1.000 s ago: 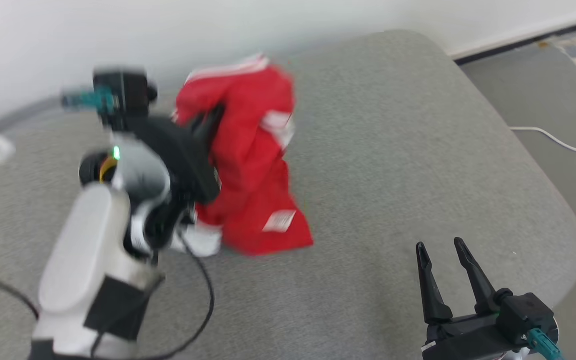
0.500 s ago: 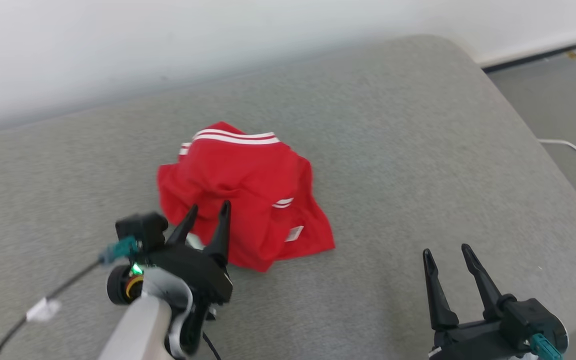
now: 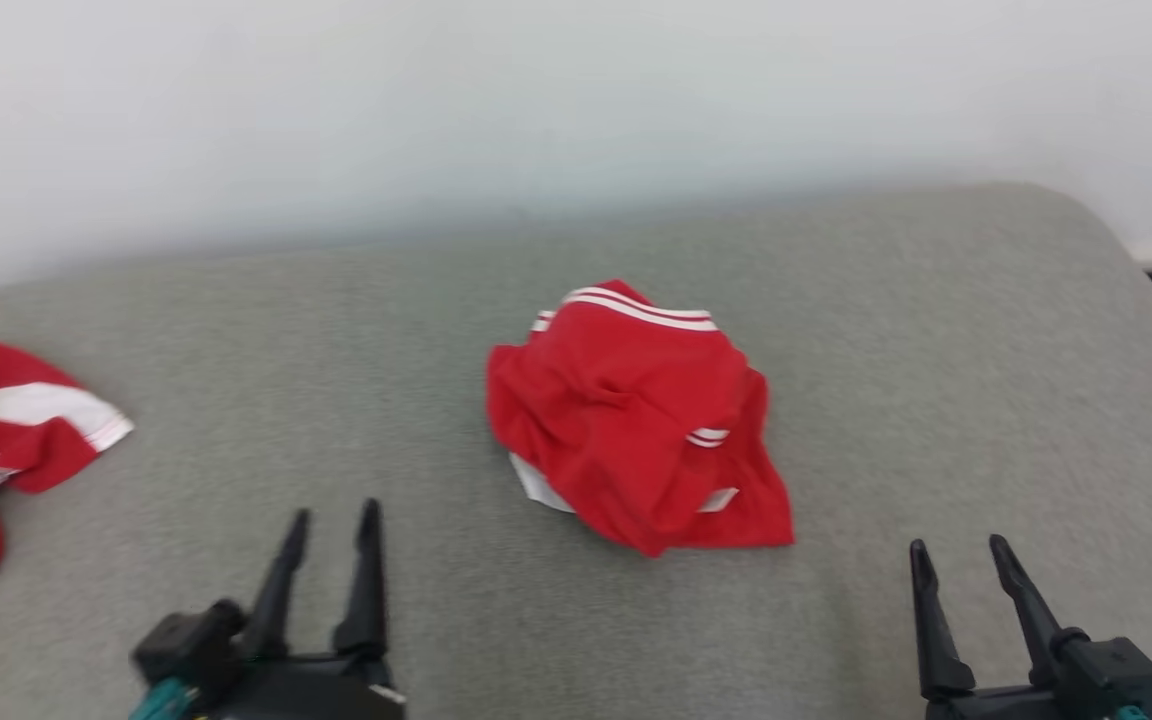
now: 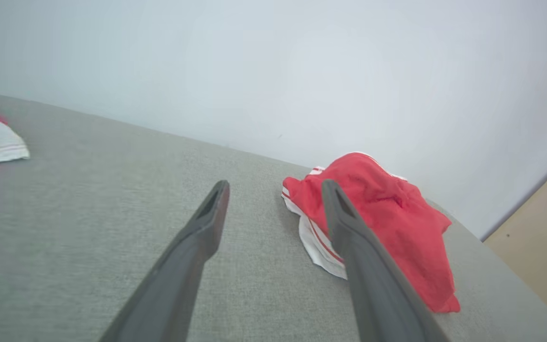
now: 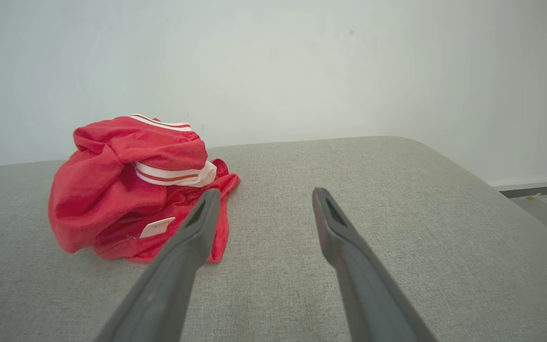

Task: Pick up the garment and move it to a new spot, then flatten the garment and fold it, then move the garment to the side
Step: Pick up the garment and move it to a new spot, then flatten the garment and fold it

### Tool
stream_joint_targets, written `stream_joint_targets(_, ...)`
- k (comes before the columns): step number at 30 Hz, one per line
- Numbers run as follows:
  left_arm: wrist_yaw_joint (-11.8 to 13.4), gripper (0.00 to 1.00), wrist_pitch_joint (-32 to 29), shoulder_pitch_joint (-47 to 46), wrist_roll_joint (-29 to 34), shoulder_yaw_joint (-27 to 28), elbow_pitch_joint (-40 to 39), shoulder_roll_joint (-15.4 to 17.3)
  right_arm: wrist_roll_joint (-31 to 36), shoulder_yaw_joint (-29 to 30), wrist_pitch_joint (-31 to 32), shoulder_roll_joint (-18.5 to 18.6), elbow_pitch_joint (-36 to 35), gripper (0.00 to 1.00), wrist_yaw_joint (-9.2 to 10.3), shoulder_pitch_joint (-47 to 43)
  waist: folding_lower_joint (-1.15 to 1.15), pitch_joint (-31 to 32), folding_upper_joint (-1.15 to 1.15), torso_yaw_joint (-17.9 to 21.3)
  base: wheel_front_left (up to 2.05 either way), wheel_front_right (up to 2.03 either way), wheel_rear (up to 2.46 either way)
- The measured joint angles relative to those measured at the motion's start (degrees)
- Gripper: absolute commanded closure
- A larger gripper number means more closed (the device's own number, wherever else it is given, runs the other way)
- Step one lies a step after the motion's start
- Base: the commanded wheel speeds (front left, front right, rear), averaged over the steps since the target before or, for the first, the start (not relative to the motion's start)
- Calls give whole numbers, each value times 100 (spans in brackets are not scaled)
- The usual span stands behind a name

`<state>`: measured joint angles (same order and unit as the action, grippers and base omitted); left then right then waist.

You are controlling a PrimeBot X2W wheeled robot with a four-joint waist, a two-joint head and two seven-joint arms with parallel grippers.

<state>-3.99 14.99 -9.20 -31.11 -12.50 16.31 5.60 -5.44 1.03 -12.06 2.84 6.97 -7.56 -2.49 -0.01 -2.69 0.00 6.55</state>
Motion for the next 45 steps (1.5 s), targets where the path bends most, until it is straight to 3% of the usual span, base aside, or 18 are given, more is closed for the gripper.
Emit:
stream_joint_targets(5, -105, 0, 5, 747, 621, 591, -781, -37, 51, 125, 63, 2, -60, 0, 0, -129, 0, 129, 0, -402, 0, 0, 0)
stream_joint_targets(16, -265, 0, 5, 1541, 1368, 1067, -772, -116, -8, 103, 148, -1, 132, 0, 0, -372, 0, 344, 1, -964, 0, 0, 0)
stream_joint_targets(36, -343, 0, 5, 1535, 1495, 1096, -902, -218, -235, 103, 216, 1, 237, 0, 0, -376, 1, 339, 1, -902, 0, 0, 0)
stream_joint_targets(39, -353, 0, 5, 1505, 1490, 1040, -917, -222, -368, -52, 500, 23, 205, 0, 0, -11, 1, 291, 1, -896, 0, 0, 0)
stream_joint_targets(45, -353, 0, 5, 1380, 1461, 847, -914, -221, -616, -546, 1634, 670, 156, 0, 0, 1339, 1, 121, 1, -941, 0, 0, 0)
